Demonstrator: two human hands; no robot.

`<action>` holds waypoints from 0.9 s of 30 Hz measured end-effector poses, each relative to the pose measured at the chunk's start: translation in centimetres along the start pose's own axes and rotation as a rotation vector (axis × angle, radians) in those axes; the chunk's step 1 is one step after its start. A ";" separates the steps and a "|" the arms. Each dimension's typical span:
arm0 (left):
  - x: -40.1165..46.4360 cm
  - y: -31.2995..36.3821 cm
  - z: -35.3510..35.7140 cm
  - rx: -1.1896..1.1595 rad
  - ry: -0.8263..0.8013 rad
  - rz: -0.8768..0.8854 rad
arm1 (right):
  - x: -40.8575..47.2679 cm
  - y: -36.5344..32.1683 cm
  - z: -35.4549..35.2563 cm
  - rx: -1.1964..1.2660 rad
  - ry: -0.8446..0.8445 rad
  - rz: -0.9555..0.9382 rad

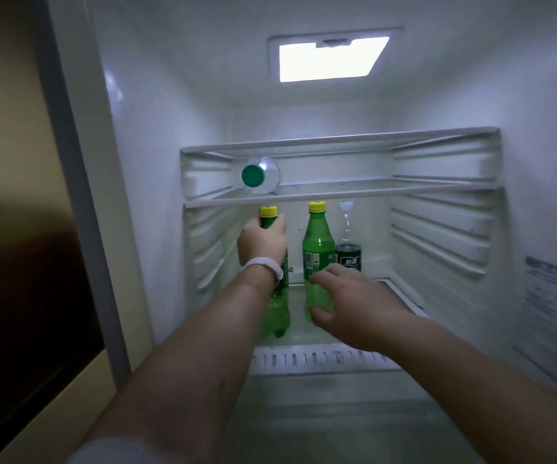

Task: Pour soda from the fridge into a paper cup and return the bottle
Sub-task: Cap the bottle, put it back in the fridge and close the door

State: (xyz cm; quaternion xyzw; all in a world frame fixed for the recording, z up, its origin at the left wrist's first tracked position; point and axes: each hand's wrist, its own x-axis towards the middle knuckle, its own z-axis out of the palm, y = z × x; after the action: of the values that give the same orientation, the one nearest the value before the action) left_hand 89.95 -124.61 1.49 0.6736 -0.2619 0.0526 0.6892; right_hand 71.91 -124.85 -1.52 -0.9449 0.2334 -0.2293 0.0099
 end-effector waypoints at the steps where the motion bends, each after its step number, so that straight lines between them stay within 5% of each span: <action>1: 0.2 0.0 0.2 0.017 0.008 -0.006 | 0.0 0.1 0.1 0.002 0.001 -0.003; 27: -7.4 -1.4 -4.0 0.068 -0.149 0.050 | -3.9 0.3 -1.0 -0.024 0.062 -0.067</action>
State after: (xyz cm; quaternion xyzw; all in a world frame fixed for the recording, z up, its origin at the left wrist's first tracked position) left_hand 85.36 -118.79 -2.80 0.6919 -0.3271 0.0285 0.6430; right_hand 68.32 -123.34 -2.36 -0.9446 0.2045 -0.2560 -0.0162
